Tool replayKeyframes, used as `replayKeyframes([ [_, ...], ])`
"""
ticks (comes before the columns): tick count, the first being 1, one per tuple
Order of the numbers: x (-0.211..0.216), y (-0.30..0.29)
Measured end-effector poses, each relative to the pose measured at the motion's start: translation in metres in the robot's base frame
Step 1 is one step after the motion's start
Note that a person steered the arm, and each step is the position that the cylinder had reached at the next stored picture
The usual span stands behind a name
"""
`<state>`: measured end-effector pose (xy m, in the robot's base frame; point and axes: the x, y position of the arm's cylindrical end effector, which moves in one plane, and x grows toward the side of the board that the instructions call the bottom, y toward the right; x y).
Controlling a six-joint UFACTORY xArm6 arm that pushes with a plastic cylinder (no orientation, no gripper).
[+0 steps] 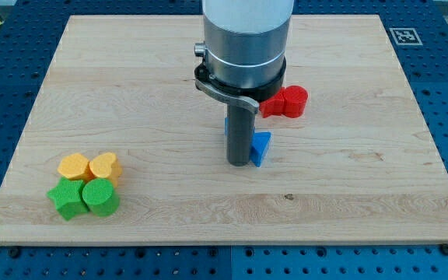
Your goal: Adjust the blue triangle to the right of the blue cube
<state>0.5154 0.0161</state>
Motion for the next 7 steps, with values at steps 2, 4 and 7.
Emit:
replayKeyframes([
  [2, 0.017, -0.001],
  [4, 0.020, 0.013],
  [7, -0.003, 0.014],
])
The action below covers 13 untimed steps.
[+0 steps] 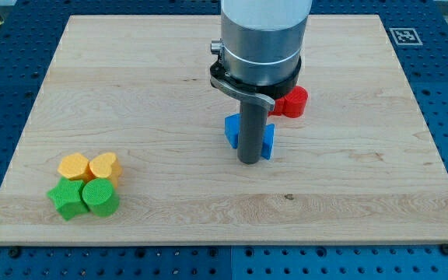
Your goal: Adjust the blue triangle to the right of the blue cube
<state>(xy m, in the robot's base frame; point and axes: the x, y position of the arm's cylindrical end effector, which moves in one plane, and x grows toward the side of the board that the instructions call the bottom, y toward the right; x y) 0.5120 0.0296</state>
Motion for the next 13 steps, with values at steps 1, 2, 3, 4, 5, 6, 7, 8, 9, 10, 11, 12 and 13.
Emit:
replayKeyframes([
  [1, 0.006, 0.000],
  [2, 0.024, 0.000],
  [3, 0.034, 0.003],
  [4, 0.041, 0.006],
  [5, 0.035, 0.006],
  [6, 0.020, 0.006],
  [7, 0.017, 0.035],
  [8, 0.016, 0.035],
  [9, 0.001, 0.030],
  [10, -0.006, 0.030],
  [11, -0.013, 0.030],
  [12, -0.014, 0.030],
  [13, -0.012, 0.030],
])
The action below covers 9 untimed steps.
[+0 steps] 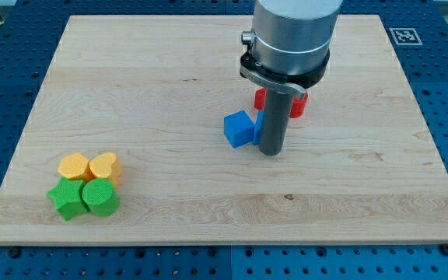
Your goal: Adjust the blue triangle to the right of the blue cube
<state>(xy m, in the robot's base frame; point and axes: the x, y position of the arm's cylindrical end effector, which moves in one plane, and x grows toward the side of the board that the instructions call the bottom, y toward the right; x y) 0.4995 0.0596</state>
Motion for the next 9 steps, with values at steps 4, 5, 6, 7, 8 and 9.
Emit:
replayKeyframes([
  [4, 0.014, 0.080],
  [5, 0.009, 0.087],
  [6, 0.004, 0.093],
  [7, -0.001, 0.093],
  [8, -0.018, 0.093],
  [9, -0.033, 0.093],
])
